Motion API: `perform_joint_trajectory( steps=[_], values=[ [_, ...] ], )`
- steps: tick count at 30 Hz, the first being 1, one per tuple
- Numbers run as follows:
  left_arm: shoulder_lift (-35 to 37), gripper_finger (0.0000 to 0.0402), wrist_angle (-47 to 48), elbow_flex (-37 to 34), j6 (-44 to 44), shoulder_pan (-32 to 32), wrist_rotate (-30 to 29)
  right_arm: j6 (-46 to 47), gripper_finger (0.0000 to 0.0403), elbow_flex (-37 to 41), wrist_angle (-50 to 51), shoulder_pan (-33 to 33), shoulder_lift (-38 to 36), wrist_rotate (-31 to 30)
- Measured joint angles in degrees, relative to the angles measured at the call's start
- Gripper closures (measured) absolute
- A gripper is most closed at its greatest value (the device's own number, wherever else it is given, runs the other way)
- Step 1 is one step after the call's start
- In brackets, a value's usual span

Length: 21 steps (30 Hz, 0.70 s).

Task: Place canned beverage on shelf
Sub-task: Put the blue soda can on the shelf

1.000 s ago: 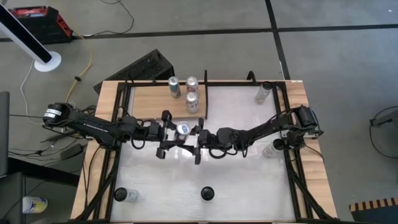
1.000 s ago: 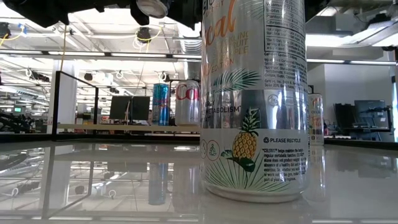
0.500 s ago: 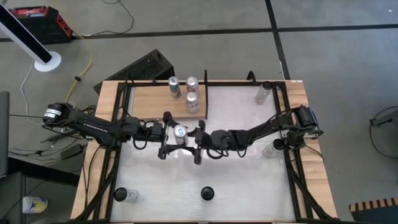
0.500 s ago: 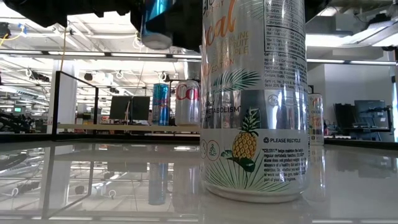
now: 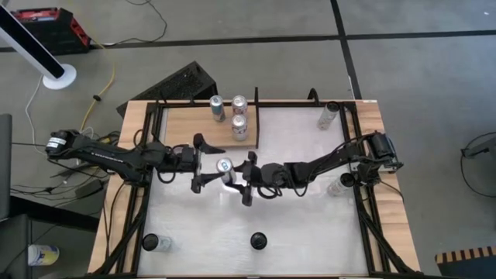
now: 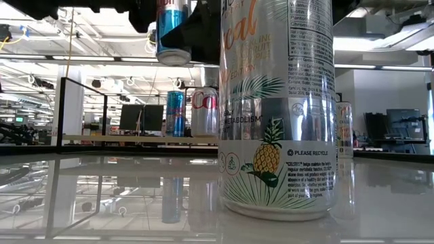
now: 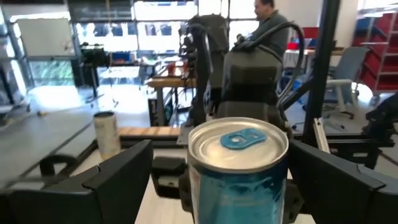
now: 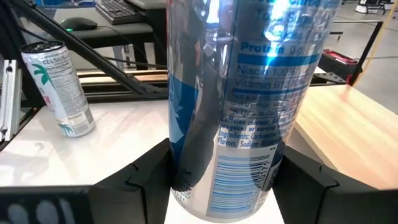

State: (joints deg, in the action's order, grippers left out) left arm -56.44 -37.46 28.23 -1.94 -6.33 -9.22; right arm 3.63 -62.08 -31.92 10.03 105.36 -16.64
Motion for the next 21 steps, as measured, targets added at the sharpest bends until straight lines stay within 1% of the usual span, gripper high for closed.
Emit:
perform_joint_trajectory(
  steps=[2,4,7,9,14,17,21],
  values=[
    [-0.2,0.0052,0.6,0.0,2.3,0.6,-0.4,0.0,0.0158,0.0,0.0,-0.1,0.0,0.0],
    [-0.9,0.0052,0.5,0.0,5.0,1.4,0.6,0.5,0.0158,0.0,0.0,-0.2,0.0,-0.5],
    [-1.1,0.0052,1.0,0.0,6.9,2.4,2.1,0.4,0.0158,0.0,0.6,-0.4,0.0,-2.3],
    [-1.2,0.0052,0.9,0.0,7.1,2.6,2.5,0.4,0.0158,0.0,1.3,-0.5,0.0,-3.1],
    [-1.2,0.0051,0.9,0.0,5.9,2.6,3.0,0.3,0.0158,0.0,3.0,-0.8,-0.1,-2.5],
    [-1.2,0.0051,0.8,0.0,5.7,2.9,4.2,0.3,0.0158,0.0,4.3,-1.0,-0.1,-2.5],
    [-1.9,0.0051,0.5,0.1,6.9,3.9,3.8,0.3,0.0158,-0.1,4.0,-1.3,-0.1,-2.3]
  ],
)
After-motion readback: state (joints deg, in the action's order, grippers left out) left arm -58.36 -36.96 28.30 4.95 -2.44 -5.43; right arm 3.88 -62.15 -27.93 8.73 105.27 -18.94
